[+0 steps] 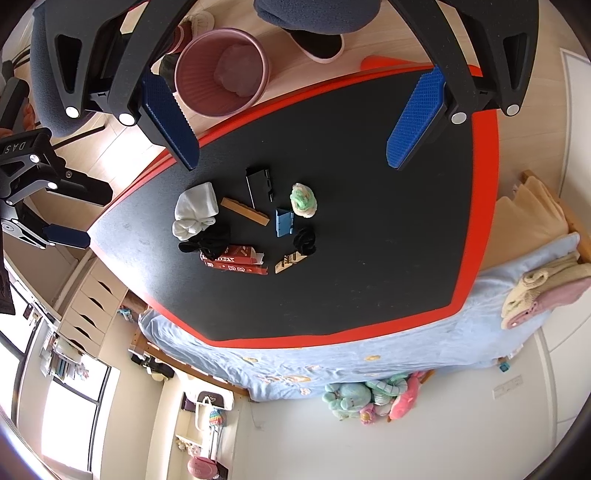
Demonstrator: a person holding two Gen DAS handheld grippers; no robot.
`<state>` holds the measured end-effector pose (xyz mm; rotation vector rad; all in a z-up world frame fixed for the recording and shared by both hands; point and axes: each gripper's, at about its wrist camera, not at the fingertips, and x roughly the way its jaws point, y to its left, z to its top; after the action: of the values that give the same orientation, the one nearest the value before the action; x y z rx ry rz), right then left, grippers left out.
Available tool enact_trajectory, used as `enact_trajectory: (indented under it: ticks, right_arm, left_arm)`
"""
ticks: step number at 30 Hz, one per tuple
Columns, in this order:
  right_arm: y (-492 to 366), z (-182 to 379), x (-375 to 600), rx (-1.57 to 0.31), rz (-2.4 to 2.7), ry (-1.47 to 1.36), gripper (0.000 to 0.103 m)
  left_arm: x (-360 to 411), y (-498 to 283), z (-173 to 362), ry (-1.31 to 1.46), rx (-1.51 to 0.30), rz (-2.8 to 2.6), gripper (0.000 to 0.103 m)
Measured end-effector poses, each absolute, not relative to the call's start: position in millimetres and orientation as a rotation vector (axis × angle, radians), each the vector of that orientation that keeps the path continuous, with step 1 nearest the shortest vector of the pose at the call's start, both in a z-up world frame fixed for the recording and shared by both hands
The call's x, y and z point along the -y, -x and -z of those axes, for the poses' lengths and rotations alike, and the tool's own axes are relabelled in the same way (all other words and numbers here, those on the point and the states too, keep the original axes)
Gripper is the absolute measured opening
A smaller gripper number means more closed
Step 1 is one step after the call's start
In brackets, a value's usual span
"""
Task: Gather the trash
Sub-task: 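Move both grippers toward the trash items on the black table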
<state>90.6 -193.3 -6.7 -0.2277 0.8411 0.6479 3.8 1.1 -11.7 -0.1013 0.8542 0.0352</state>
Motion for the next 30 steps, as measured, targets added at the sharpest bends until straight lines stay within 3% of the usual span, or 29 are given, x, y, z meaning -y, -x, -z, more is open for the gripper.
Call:
enact_trajectory:
  ticks: [30]
  right_arm:
    - [-107.1, 28.7, 184.4, -0.900, -0.654, 0.237, 0.100]
  left_arm:
    - [-9.5, -21.1, 22.4, 0.121, -0.867, -0.035, 0.097]
